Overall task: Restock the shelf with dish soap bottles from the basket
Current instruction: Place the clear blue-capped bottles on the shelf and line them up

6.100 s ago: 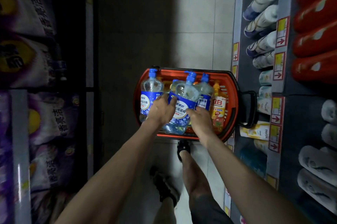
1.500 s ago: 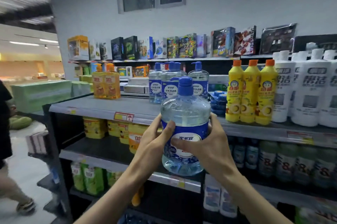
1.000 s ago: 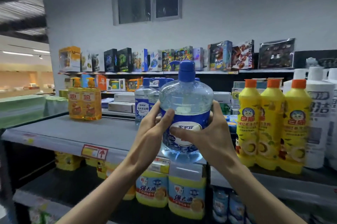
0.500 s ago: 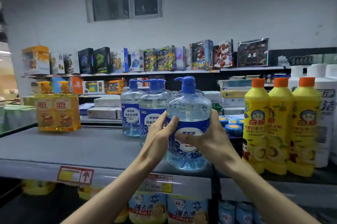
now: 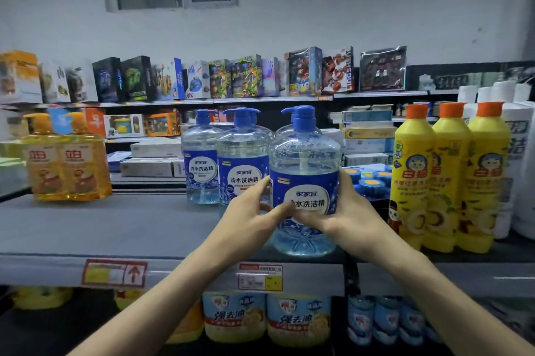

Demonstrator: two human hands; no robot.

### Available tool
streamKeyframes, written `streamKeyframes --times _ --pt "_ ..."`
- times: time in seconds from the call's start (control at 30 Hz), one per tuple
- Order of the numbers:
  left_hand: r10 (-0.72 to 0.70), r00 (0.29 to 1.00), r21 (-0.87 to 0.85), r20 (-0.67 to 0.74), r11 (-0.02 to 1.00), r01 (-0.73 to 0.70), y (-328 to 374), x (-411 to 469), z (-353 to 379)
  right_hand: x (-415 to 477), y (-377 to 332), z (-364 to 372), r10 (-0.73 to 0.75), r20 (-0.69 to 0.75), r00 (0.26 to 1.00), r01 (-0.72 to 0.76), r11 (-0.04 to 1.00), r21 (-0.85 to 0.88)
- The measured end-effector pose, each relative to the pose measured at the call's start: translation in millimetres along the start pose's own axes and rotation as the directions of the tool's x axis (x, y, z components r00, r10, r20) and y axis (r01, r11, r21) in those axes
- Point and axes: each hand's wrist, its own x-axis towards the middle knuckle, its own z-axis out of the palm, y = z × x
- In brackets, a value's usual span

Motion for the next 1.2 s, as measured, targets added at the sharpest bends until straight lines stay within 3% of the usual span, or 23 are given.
streamKeyframes --times 0.07,0.2,0.43,0.83,1.0,1.2 --pt "0.015 1.000 0.135 -0.018 0.991 -0.012 -8 -10 -1 -9 3 -4 0.030 0.001 1.000 -0.030 0.993 -0.116" --pt "0.016 0.999 0.242 -0.043 0.970 -0.005 -15 -23 3 -28 0 -5 0.086 0.034 0.996 -0.069 0.936 -0.344" --pt "0.052 0.997 0.336 -0.064 0.941 -0.028 -20 -15 13 -34 -6 6 0.096 -0.036 0.995 -0.100 0.849 -0.519" --pt "-0.042 0.998 0.415 -0.038 0.908 0.054 -30 29 19 5 11 16 0.210 -0.057 0.976 -0.202 0.780 -0.592" --pt "-0.138 0.987 0.502 -0.079 0.850 0.159 -38 46 26 25 18 20 0.228 -0.051 0.972 -0.213 0.775 -0.594" --pt "-0.137 0.984 0.498 -0.114 0.849 0.176 -43 52 28 38 24 26 0.237 -0.029 0.971 -0.208 0.780 -0.591"
